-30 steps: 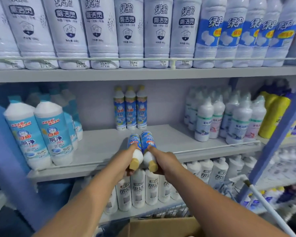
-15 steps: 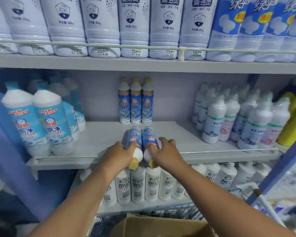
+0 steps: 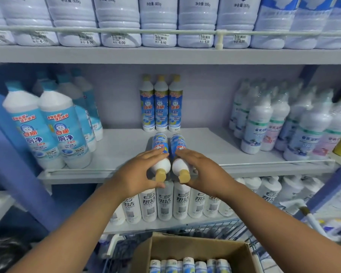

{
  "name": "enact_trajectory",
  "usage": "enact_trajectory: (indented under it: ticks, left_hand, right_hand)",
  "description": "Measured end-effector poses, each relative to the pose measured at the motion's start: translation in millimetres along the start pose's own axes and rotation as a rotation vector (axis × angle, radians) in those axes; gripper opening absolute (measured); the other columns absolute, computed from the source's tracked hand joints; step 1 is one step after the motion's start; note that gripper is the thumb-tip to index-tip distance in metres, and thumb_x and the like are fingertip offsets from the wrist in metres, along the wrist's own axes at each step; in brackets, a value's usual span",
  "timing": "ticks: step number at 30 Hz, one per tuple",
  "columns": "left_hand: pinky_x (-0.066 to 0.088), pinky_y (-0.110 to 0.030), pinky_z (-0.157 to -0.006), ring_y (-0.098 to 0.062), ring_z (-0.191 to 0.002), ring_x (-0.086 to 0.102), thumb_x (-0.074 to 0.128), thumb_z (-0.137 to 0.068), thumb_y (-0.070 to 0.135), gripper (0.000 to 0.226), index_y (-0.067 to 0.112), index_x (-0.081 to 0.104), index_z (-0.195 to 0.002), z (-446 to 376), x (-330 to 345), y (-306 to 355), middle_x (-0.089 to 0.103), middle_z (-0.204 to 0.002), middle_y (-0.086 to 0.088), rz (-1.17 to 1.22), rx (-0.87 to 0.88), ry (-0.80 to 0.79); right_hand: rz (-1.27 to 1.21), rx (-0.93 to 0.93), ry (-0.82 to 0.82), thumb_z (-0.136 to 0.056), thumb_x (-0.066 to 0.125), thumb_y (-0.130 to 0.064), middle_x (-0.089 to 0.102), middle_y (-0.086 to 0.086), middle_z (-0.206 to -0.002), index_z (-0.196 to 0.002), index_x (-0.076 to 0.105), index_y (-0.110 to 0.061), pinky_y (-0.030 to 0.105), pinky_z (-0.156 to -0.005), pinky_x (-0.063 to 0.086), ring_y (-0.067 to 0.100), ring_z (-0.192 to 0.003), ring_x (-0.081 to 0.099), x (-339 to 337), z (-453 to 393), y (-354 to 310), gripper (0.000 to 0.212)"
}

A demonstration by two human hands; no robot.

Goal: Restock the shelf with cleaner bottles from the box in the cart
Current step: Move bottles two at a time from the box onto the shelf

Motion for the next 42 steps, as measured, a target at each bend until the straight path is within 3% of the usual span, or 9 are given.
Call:
enact_trajectory:
  ticks: [5, 10, 16, 19, 22, 27, 32, 38, 42]
  left_hand:
    - [0.026, -0.013, -0.112, 0.012, -0.132, 0.031, 0.090, -0.062, 0.044, 0.087, 0.038, 0.052, -0.140, -2.0, -3.1, 3.8, 0.041, -0.144, 0.026, 0.002, -0.032, 0.049]
    - [0.037, -0.023, -0.111, 0.005, -0.128, 0.045, 0.093, -0.054, 0.046, 0.086, 0.044, 0.058, -0.133, -11.6, -14.1, 5.4, 0.051, -0.136, 0.028, 0.038, -0.036, 0.045]
    - [0.059, -0.032, -0.085, 0.006, -0.108, 0.062, 0.090, -0.049, 0.058, 0.080, 0.042, 0.066, -0.123, -47.3, -46.2, 10.1, 0.068, -0.116, 0.028, 0.244, -0.192, 0.121]
    - [0.058, -0.033, -0.090, 0.004, -0.100, 0.067, 0.090, -0.054, 0.053, 0.069, 0.039, 0.069, -0.118, -73.2, -60.6, 10.2, 0.073, -0.105, 0.024, 0.331, -0.245, 0.149]
    - [0.056, -0.038, -0.093, -0.001, -0.099, 0.068, 0.081, -0.058, 0.067, 0.062, 0.043, 0.070, -0.114, -105.2, -75.2, 5.1, 0.073, -0.103, 0.021, 0.318, -0.303, 0.185]
    - [0.054, -0.030, -0.074, -0.012, -0.087, 0.068, 0.061, -0.072, 0.077, 0.043, 0.037, 0.072, -0.082, -152.8, -92.0, 0.0, 0.073, -0.088, 0.011, 0.213, -0.390, 0.209]
    - [0.053, -0.034, -0.084, -0.021, -0.090, 0.068, 0.052, -0.081, 0.075, 0.057, 0.026, 0.076, -0.097, -184.5, -91.8, -14.0, 0.074, -0.096, 0.000, 0.168, -0.446, 0.252]
    - [0.051, -0.038, -0.090, -0.025, -0.095, 0.065, 0.042, -0.084, 0.076, 0.065, 0.023, 0.074, -0.106, -212.5, -88.3, -29.3, 0.072, -0.110, -0.009, 0.156, -0.462, 0.219]
    - [0.047, -0.038, -0.096, -0.028, -0.109, 0.060, 0.042, -0.083, 0.077, 0.067, 0.027, 0.063, -0.123, -222.3, -67.3, -31.7, 0.065, -0.126, -0.007, 0.230, -0.510, 0.276]
  right_hand:
    - [0.055, -0.027, 0.032, -0.071, 0.086, -0.038, 0.059, -0.010, -0.138, -0.132, 0.059, -0.025, 0.019, -0.108, 0.039, 0.009, -0.129, 0.053, -5.4, -3.6, -3.9, 0.068]
    - [0.001, 0.005, 0.002, -0.066, 0.088, -0.045, 0.058, -0.015, -0.139, -0.133, 0.058, -0.029, 0.022, -0.108, 0.041, 0.004, -0.128, 0.053, -12.3, -10.4, -1.7, 0.074]
    - [-0.117, 0.141, 0.008, -0.068, 0.075, -0.063, 0.065, -0.020, -0.121, -0.126, 0.058, -0.036, 0.038, -0.096, 0.053, 0.005, -0.109, 0.063, -40.4, -54.1, 8.8, 0.066]
    - [-0.157, 0.173, 0.001, -0.078, 0.071, -0.057, 0.067, -0.018, -0.109, -0.120, 0.062, -0.033, 0.033, -0.091, 0.054, 0.003, -0.100, 0.063, -59.8, -84.8, 10.4, 0.049]
    - [-0.223, 0.244, -0.040, -0.091, 0.068, -0.041, 0.065, -0.021, -0.100, -0.115, 0.063, -0.030, 0.019, -0.077, 0.046, -0.005, -0.091, 0.059, -78.8, -118.8, 13.5, 0.027]
    - [-0.273, 0.373, -0.055, -0.091, 0.063, -0.050, 0.069, -0.008, -0.118, -0.113, 0.065, -0.029, 0.038, -0.099, 0.051, 0.015, -0.107, 0.065, -89.9, -171.4, 33.7, 0.030]
    - [-0.200, 0.358, -0.133, -0.083, 0.055, -0.065, 0.070, 0.003, -0.117, -0.118, 0.065, -0.024, 0.046, -0.095, 0.055, 0.024, -0.104, 0.067, -86.1, -209.1, 43.9, 0.055]
    - [-0.308, 0.410, -0.123, -0.097, 0.051, -0.052, 0.071, -0.002, -0.112, -0.123, 0.059, -0.025, 0.033, -0.084, 0.058, 0.017, -0.100, 0.068, -80.0, -232.1, 65.5, 0.038]
    - [-0.343, 0.399, -0.072, -0.099, 0.045, -0.049, 0.070, -0.002, -0.117, -0.124, 0.057, -0.028, 0.039, -0.093, 0.054, 0.018, -0.106, 0.066, -78.3, -232.2, 71.2, 0.035]
Point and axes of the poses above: each hand's wrist, its own z-axis away from the middle knuckle, its own x-axis out of the palm, y = z × x, the point moved 3 cm from there along -z, towards the middle knuckle
